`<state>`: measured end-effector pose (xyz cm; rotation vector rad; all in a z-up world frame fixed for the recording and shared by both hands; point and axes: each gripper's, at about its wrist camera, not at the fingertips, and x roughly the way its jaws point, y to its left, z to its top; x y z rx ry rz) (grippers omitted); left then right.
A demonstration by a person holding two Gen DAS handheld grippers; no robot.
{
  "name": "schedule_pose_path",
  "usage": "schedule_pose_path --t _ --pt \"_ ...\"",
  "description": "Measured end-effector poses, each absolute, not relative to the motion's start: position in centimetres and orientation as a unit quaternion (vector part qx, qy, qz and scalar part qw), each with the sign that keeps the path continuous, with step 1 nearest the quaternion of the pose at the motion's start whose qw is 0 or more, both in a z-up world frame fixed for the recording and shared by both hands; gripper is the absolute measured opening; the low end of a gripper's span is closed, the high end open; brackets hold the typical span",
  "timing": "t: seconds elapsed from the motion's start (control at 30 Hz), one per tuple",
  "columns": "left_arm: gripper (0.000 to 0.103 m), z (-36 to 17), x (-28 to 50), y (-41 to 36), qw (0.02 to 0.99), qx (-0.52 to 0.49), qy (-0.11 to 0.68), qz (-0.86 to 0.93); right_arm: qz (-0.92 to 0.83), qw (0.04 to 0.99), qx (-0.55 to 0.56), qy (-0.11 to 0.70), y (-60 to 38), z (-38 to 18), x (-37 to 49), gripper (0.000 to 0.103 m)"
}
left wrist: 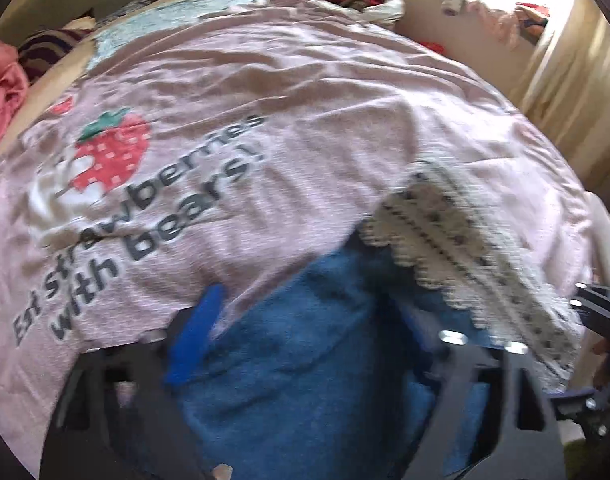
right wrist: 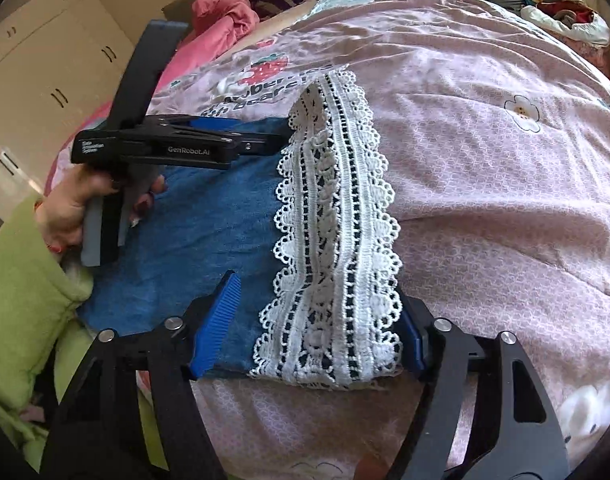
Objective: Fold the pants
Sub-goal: 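Grasp the lace hem with the right gripper while the left gripper grasps the leg edge, then fold the lace-trimmed leg over the other leg with both grippers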
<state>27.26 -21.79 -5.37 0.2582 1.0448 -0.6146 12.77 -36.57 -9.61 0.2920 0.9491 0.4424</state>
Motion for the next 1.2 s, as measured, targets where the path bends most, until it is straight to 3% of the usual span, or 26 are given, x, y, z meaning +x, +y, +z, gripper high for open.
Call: schedule_pose_path --t 0.1,0.13,0.17,0.23,0.47,0.83,1.03,1.1,1.2 --pt "0.055 -5.5 26.8 -22.4 0.811 0.126 0.489 -0.294 0.221 0.853 0.153 0.448 -36.6 -9.9 13.1 0.053" --pt "0.046 -5.5 26.7 -22.5 0.810 0.124 0.490 -0.298 0.224 0.852 0.154 0.447 -36.4 -10.0 13.2 0.051" --pt "0.031 -5.5 26.5 -22.6 0.808 0.121 0.491 -0.302 0.225 0.853 0.152 0.447 -36.3 -10.0 13.3 0.045" --pt "0.021 -5.4 25.9 -23.0 0.808 0.128 0.489 -0.301 0.237 0.849 0.158 0.446 -36.2 -10.0 13.5 0.022" --pt "0.010 -4.5 24.9 -22.4 0.823 0.121 0.469 -0.296 0.267 0.853 0.153 0.422 -34.7 -7.6 12.6 0.018" --pt "0.008 0.8 22.6 -15.3 0.861 0.037 0.408 -0.302 0.333 0.869 0.065 0.359 -28.0 -0.5 10.4 0.018" --pt "0.011 0.6 21.3 -8.5 0.879 -0.013 0.402 -0.255 0.367 0.852 0.012 0.373 -21.0 0.0 10.3 0.018" --pt "0.016 -0.2 20.8 -5.4 0.881 -0.043 0.413 -0.228 0.369 0.845 -0.014 0.387 -18.5 -0.6 10.2 0.018" --pt "0.036 -1.3 20.0 -0.8 0.882 -0.096 0.423 -0.185 0.369 0.839 -0.060 0.395 -14.8 -1.7 9.9 0.020"
